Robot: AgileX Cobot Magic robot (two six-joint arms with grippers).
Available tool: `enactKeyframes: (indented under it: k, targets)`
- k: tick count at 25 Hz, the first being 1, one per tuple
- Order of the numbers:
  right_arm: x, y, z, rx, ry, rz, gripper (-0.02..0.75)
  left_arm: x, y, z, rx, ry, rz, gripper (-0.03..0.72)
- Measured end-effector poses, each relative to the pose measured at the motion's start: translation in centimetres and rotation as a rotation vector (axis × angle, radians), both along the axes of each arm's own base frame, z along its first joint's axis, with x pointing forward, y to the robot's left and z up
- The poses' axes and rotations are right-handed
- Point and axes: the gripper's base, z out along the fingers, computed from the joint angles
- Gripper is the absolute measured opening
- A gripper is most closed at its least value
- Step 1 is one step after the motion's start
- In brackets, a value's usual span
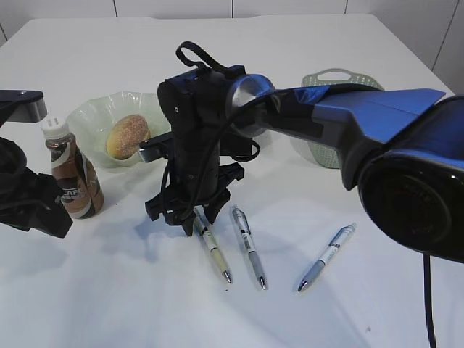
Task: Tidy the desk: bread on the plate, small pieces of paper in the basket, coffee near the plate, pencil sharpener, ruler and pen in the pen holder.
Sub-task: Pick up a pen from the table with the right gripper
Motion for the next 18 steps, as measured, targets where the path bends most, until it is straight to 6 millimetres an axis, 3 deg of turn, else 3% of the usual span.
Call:
enactKeyframes:
  k: [12, 14, 18]
  targets:
    - [0.03, 0.03, -0.4, -0.004, 0.005, 0.0, 0.35, 0.0, 0.0, 0.0, 0.0, 0.0, 0.0, 0.4]
    - [0.03, 0.03, -0.4, -0.004, 0.005, 0.0, 0.329, 0.0, 0.0, 0.0, 0.0, 0.0, 0.0, 0.4]
    - [0.05, 0.04, -0.36, -0.003, 0.004, 0.0, 0.195, 0.0, 0.0, 0.0, 0.0, 0.0, 0.0, 0.4]
